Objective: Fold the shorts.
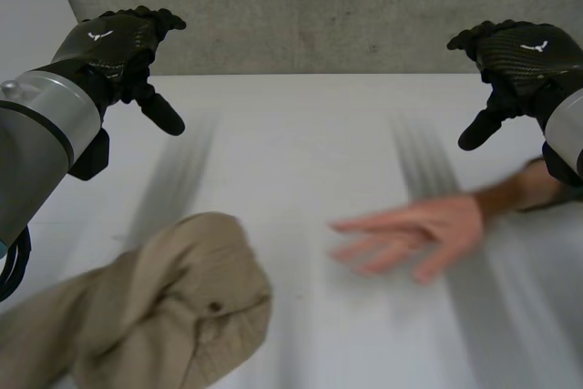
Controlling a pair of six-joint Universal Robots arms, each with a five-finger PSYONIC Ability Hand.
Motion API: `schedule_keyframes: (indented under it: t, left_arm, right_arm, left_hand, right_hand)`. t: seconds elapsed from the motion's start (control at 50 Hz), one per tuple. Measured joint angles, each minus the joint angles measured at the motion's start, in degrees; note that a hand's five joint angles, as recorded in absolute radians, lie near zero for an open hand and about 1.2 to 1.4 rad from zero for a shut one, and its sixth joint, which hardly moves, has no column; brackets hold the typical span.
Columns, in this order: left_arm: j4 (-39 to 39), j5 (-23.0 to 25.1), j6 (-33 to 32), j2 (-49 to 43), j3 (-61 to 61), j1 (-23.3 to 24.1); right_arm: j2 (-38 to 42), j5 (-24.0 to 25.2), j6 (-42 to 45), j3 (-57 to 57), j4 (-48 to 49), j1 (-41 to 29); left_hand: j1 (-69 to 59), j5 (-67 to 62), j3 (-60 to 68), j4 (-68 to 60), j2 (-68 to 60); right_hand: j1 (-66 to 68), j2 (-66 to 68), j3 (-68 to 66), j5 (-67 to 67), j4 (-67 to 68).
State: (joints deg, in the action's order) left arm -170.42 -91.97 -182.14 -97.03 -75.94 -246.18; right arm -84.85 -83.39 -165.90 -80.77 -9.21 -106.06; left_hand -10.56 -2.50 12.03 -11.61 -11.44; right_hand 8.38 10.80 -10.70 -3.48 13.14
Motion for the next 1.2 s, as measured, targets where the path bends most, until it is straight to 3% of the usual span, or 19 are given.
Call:
schedule_keyframes:
  t: [0.36, 0.5, 0.64, 0.76, 0.82, 0.9, 0.94, 1.06, 1.12, 1.18, 1.2]
  left_arm:
    - [1.23, 0.29, -2.11, -0.59, 0.08, -0.09]
    - [9.52, 0.93, -11.50, -0.93, -1.50, 0.65]
    - [19.20, 4.49, -21.02, -1.82, -4.86, 1.47]
    - [22.11, 6.78, -25.41, -4.87, -7.91, 1.64]
    - [22.15, 6.91, -26.53, -6.97, -8.59, 1.79]
    - [21.76, 6.91, -27.87, -10.48, -7.78, 2.50]
    - [21.32, 6.86, -28.39, -12.24, -5.82, 3.43]
    - [17.13, 6.25, -28.07, -14.50, 3.41, 5.92]
    - [10.07, 4.19, -26.34, -14.62, 9.88, 7.08]
    - [-4.30, -1.02, -22.69, -12.89, 14.98, 8.62]
    - [-4.30, -1.02, -22.69, -12.89, 14.98, 8.62]
  right_arm:
    - [0.40, 0.13, 3.69, -1.07, 0.01, -2.22]
    - [0.77, 0.09, 5.65, -1.06, -0.01, -2.31]
    - [1.13, 0.07, 6.11, -0.99, -0.02, -2.24]
    - [1.67, 0.06, 6.21, -1.05, -0.02, -2.25]
    - [1.85, 0.04, 6.30, -1.10, -0.02, -2.27]
    - [2.02, 0.01, 6.42, -1.20, -0.02, -2.29]
    - [2.06, 0.00, 6.46, -1.27, 0.01, -2.30]
    - [2.13, -0.02, 6.51, -1.42, 0.06, -2.31]
    - [2.14, -0.03, 6.54, -1.47, 0.16, -2.31]
    - [2.15, -0.07, 6.58, -1.49, 0.30, -2.31]
    - [2.15, -0.07, 6.58, -1.49, 0.30, -2.31]
  left_hand:
    - [-0.10, 0.00, 0.00, 0.00, -0.01]
    - [-0.22, 0.00, 0.00, 0.00, -0.03]
    - [-1.63, -0.27, 0.24, -0.49, -0.46]
    - [-9.81, -7.17, 7.60, -8.25, -8.38]
    - [-25.76, -22.10, 22.68, -23.27, -23.31]
    - [-48.21, -45.28, 46.92, -47.81, -48.57]
    - [-50.97, -51.43, 53.30, -55.60, -55.43]
    - [-50.98, -51.52, 54.02, -57.04, -56.04]
    - [-50.98, -51.53, 54.84, -57.05, -56.07]
    - [-50.98, -51.53, 55.74, -57.09, -56.23]
    - [-50.98, -51.53, 55.74, -57.09, -56.23]
  right_hand:
    - [0.00, 0.00, 0.00, 0.00, 0.00]
    - [0.00, 0.00, 0.00, 0.00, 0.00]
    - [0.00, 0.00, 0.00, 0.00, 0.00]
    - [0.00, 0.00, 0.00, 0.00, 0.00]
    - [0.00, 0.00, 0.00, 0.00, 0.00]
    - [0.00, 0.00, 0.00, 0.00, 0.00]
    - [0.00, 0.00, 0.00, 0.00, 0.00]
    - [0.00, 0.00, 0.00, 0.00, 0.00]
    - [0.00, 0.00, 0.00, 0.00, 0.00]
    - [0.00, 0.00, 0.00, 0.00, 0.00]
    - [0.00, 0.00, 0.00, 0.00, 0.00]
